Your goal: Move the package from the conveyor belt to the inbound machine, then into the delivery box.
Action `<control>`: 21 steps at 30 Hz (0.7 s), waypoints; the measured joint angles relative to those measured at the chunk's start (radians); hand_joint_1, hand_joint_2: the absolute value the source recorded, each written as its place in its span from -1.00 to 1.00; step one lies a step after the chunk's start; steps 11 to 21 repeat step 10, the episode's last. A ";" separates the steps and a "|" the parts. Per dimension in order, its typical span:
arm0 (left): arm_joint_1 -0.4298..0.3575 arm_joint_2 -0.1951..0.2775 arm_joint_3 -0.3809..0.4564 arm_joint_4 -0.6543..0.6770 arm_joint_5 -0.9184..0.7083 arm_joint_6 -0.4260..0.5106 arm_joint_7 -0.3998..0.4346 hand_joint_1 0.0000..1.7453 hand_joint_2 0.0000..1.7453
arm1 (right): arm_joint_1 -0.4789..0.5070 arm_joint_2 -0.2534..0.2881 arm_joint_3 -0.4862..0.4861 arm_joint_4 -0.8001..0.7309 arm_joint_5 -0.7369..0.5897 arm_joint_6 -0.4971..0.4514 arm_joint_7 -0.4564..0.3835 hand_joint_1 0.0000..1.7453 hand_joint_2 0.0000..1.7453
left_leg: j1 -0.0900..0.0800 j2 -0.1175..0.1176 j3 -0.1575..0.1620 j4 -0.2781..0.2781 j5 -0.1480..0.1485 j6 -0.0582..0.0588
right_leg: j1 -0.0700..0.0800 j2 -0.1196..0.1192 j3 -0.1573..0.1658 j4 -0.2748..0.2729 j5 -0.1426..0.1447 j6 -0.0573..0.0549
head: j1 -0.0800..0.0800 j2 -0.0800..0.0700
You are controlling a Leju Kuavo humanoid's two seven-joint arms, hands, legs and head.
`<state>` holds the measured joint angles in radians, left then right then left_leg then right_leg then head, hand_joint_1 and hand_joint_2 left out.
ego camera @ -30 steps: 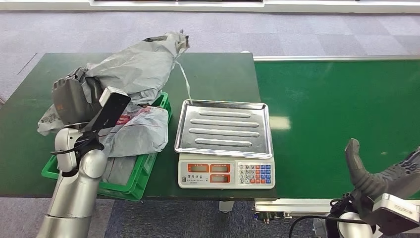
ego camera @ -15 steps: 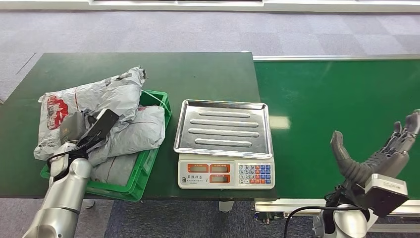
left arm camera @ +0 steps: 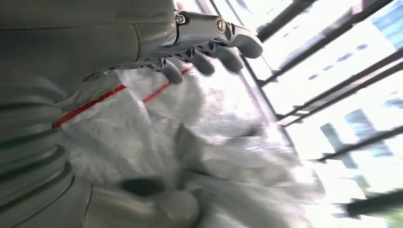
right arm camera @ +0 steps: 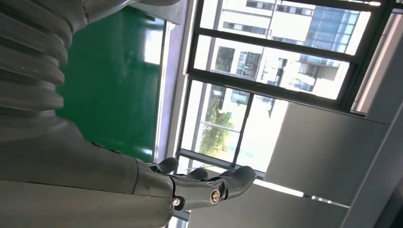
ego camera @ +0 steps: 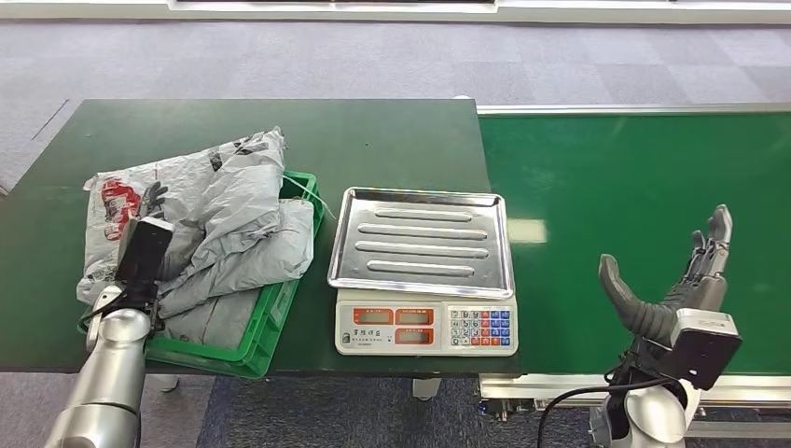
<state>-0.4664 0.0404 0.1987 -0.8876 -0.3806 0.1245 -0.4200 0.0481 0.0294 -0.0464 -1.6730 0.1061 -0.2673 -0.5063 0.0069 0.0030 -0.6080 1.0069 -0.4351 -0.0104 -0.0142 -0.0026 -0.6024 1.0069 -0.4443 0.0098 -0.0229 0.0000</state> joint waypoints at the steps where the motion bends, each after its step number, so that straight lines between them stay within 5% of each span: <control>1: 0.017 0.000 0.000 -0.039 0.074 -0.022 -0.047 -1.00 1.00 | 0.000 -0.003 -0.003 0.004 -0.006 0.003 -0.001 -1.00 1.00 | 0.000 0.000 0.000 0.000 0.000 0.000 | 0.000 0.000 0.000 0.000 0.000 0.000 | 0.000 0.000; 10: 0.214 -0.038 -0.013 -0.521 0.363 -0.106 -0.213 -1.00 1.00 | 0.027 -0.009 -0.024 0.011 -0.023 0.024 0.001 -1.00 1.00 | 0.000 0.001 0.000 0.000 -0.004 0.000 | 0.000 0.002 -0.001 0.000 -0.003 0.000 | 0.000 0.000; 21: 0.214 -0.038 -0.013 -0.521 0.363 -0.106 -0.213 -1.00 1.00 | 0.027 -0.009 -0.024 0.011 -0.023 0.024 0.001 -1.00 1.00 | 0.000 0.001 0.000 0.000 -0.004 0.000 | 0.000 0.002 -0.001 0.000 -0.003 0.000 | 0.000 0.000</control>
